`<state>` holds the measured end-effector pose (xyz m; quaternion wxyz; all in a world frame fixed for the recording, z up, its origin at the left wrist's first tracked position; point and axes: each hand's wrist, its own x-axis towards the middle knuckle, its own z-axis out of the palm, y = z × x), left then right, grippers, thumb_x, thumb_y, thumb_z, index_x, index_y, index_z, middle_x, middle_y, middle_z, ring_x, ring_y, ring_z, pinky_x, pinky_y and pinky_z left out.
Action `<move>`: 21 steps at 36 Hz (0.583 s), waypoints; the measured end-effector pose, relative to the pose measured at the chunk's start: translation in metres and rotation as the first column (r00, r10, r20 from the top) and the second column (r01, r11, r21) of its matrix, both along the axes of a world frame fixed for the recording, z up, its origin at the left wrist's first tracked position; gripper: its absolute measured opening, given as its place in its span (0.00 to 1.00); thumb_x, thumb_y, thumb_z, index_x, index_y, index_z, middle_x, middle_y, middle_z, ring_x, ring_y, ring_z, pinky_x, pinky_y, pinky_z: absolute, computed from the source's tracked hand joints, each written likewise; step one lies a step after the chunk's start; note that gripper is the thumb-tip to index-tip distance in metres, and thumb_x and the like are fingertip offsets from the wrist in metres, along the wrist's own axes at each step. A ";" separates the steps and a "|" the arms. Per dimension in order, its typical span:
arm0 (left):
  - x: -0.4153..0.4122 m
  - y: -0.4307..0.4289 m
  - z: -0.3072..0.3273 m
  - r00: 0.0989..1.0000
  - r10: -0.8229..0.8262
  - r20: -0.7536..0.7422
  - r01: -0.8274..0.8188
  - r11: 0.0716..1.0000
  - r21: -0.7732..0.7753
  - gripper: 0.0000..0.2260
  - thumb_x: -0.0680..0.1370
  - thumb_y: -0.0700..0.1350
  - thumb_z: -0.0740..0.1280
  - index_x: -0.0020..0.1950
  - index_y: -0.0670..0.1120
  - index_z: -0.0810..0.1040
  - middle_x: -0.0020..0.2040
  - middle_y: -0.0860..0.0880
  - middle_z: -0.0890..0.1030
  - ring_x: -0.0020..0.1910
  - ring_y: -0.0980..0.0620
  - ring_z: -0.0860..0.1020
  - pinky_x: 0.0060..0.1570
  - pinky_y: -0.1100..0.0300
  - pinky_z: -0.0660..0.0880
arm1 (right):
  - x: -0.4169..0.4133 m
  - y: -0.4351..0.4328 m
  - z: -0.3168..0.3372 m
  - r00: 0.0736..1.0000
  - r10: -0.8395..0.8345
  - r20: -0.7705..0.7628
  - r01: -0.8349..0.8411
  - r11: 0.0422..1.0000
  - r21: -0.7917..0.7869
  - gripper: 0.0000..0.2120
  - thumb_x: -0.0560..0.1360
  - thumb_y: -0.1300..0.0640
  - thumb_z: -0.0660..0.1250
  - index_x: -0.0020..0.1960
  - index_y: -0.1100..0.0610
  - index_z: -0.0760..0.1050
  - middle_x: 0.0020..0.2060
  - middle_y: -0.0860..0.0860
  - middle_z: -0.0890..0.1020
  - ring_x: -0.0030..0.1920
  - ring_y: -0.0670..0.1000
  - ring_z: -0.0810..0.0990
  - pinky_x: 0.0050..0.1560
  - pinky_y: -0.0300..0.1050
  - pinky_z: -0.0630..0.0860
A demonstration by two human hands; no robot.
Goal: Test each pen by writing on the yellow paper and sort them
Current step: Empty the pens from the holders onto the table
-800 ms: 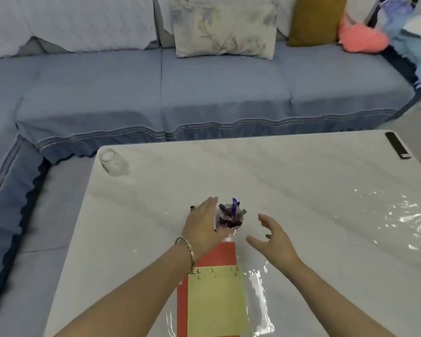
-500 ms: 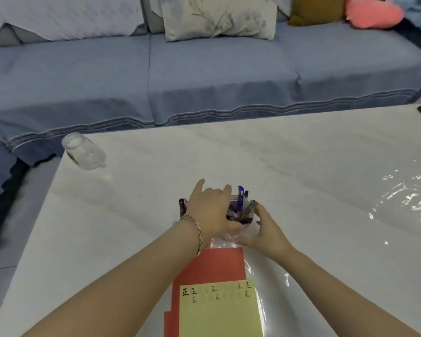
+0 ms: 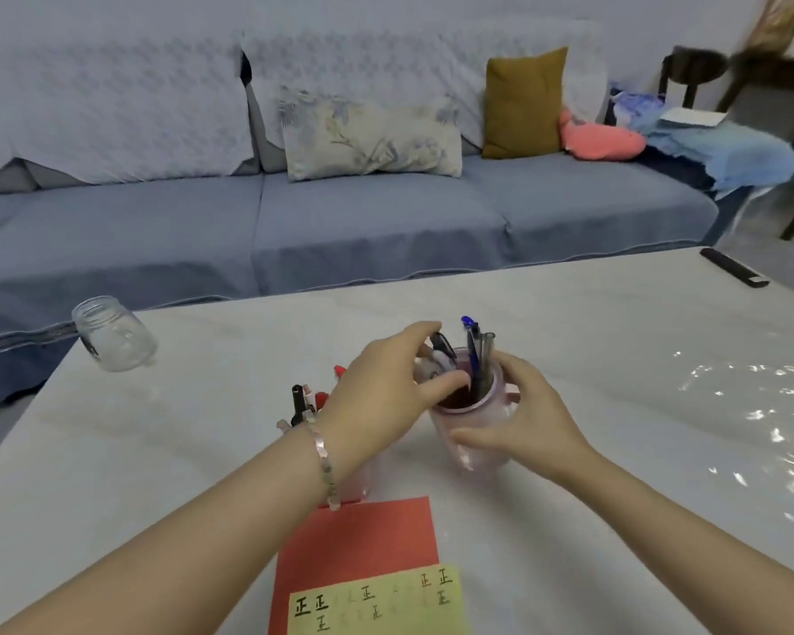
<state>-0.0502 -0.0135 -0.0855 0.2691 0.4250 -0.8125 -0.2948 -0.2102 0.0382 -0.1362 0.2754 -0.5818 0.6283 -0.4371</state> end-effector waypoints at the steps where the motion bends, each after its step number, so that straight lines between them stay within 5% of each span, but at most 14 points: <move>1: -0.004 0.009 -0.001 0.991 0.036 -0.127 -0.028 0.998 0.064 0.24 0.73 0.52 0.69 0.67 0.51 0.69 0.53 0.54 0.78 0.45 0.58 0.77 0.48 0.62 0.74 | -0.003 0.007 0.006 0.999 -0.012 -0.030 0.012 1.000 -0.005 0.33 0.53 0.55 0.79 0.51 0.34 0.69 0.52 0.38 0.74 0.54 0.36 0.73 0.46 0.24 0.68; 4: -0.014 0.037 -0.009 0.936 0.120 -0.331 -0.040 0.971 0.237 0.25 0.76 0.53 0.64 0.71 0.52 0.62 0.61 0.52 0.74 0.50 0.59 0.76 0.51 0.67 0.72 | -0.010 0.032 0.022 0.983 -0.027 -0.184 0.033 0.999 0.029 0.34 0.53 0.52 0.79 0.56 0.37 0.71 0.52 0.42 0.74 0.54 0.38 0.72 0.47 0.28 0.69; 6: -0.019 0.054 -0.014 0.910 0.140 -0.390 -0.012 0.949 0.314 0.26 0.76 0.56 0.61 0.73 0.55 0.57 0.66 0.50 0.69 0.59 0.54 0.74 0.59 0.61 0.70 | -0.011 0.052 0.032 0.945 -0.028 -0.326 0.053 0.996 0.067 0.35 0.53 0.48 0.78 0.58 0.38 0.70 0.51 0.41 0.71 0.54 0.40 0.70 0.48 0.34 0.70; 9: -0.026 0.074 -0.024 0.900 0.157 -0.407 0.018 0.919 0.393 0.27 0.76 0.62 0.56 0.73 0.59 0.54 0.67 0.50 0.67 0.60 0.52 0.72 0.60 0.52 0.72 | -0.010 0.079 0.044 0.838 -0.020 -0.546 0.068 0.995 0.069 0.38 0.54 0.44 0.76 0.62 0.39 0.68 0.48 0.41 0.68 0.54 0.45 0.67 0.50 0.39 0.71; 12: -0.028 0.091 -0.035 0.901 0.156 -0.406 0.074 0.865 0.496 0.29 0.72 0.64 0.60 0.71 0.63 0.55 0.61 0.50 0.71 0.57 0.53 0.74 0.45 0.50 0.80 | -0.010 0.096 0.052 0.740 0.006 -0.673 0.061 0.995 0.075 0.40 0.56 0.44 0.75 0.65 0.42 0.66 0.50 0.44 0.67 0.53 0.47 0.65 0.52 0.40 0.66; 15: -0.029 0.106 -0.044 0.868 0.183 -0.462 0.094 0.852 0.515 0.23 0.77 0.54 0.62 0.70 0.61 0.58 0.51 0.54 0.75 0.49 0.58 0.75 0.31 0.56 0.80 | -0.010 0.104 0.053 0.669 0.041 -0.742 0.037 0.995 0.088 0.37 0.57 0.45 0.74 0.65 0.43 0.66 0.51 0.45 0.67 0.51 0.47 0.63 0.50 0.40 0.63; 21: -0.035 0.107 -0.064 0.827 0.321 -0.462 -0.086 0.883 0.461 0.10 0.79 0.52 0.59 0.60 0.59 0.66 0.41 0.50 0.77 0.35 0.56 0.76 0.26 0.64 0.70 | -0.005 0.104 0.042 0.567 0.101 -0.817 -0.025 0.994 0.106 0.36 0.60 0.45 0.71 0.66 0.45 0.65 0.51 0.46 0.65 0.49 0.48 0.62 0.48 0.40 0.59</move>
